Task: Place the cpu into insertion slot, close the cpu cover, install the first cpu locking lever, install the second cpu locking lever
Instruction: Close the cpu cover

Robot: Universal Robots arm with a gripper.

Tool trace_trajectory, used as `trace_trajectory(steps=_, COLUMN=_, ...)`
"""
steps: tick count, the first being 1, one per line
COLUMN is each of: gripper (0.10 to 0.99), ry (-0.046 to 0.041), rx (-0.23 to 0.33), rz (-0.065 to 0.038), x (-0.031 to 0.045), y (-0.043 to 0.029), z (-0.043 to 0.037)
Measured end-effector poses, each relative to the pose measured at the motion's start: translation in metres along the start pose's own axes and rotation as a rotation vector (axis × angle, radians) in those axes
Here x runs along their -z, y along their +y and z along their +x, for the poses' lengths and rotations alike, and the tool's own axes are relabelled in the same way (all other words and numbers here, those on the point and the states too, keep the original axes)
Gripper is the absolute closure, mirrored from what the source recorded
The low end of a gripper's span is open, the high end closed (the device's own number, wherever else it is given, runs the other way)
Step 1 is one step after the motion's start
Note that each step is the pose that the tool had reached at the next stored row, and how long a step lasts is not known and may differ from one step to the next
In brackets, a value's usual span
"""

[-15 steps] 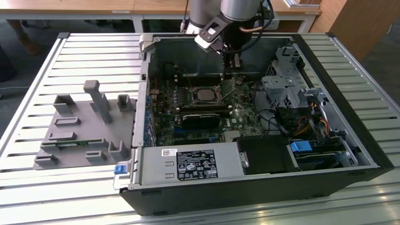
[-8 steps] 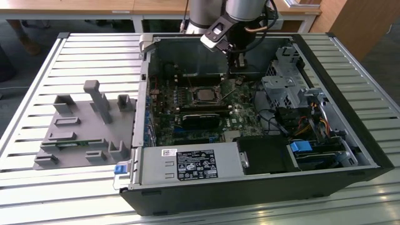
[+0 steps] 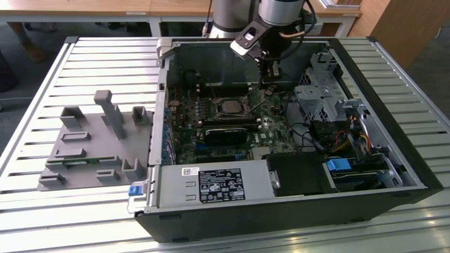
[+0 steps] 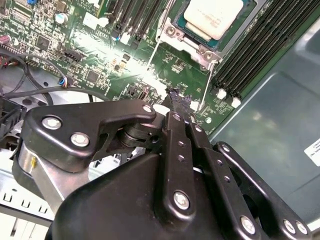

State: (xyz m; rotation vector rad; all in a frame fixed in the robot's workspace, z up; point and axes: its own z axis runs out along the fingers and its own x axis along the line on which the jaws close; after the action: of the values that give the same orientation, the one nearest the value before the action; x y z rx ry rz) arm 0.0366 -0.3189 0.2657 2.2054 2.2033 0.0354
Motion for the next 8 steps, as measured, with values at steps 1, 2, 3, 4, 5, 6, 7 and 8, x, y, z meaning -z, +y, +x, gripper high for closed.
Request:
trace_trajectory(steps=1, gripper=0.98, ry=0.0001, rx=0.0, rz=0.0, x=-0.0007, y=0.0008, z=0.0001)
trace_trajectory(steps=2, gripper=0.98, ry=0.0001, rx=0.0, rz=0.0, x=-0.0014, y=0.0018, z=0.0002)
trace_trajectory(steps=3, gripper=0.98, ry=0.0, rx=0.0, rz=0.0, x=-0.0021, y=0.0027, z=0.0004)
trace_trajectory(steps=4, gripper=0.98, ry=0.0, rx=0.0, rz=0.0, x=-0.0028, y=0.0036, z=0.0005)
trace_trajectory(steps=5, gripper=0.98, ry=0.0, rx=0.0, rz=0.0, x=-0.0033, y=0.0045, z=0.0007)
trace_trajectory(steps=6, gripper=0.98, ry=-0.0001, rx=0.0, rz=0.0, x=-0.0038, y=0.0054, z=0.0011)
trace_trajectory(steps=7, gripper=0.98, ry=0.0, rx=0.0, rz=0.0, x=-0.0042, y=0.0063, z=0.0015)
trace_trajectory(steps=8, gripper=0.98, ry=0.0, rx=0.0, rz=0.0, x=-0.0046, y=0.0072, z=0.0018)
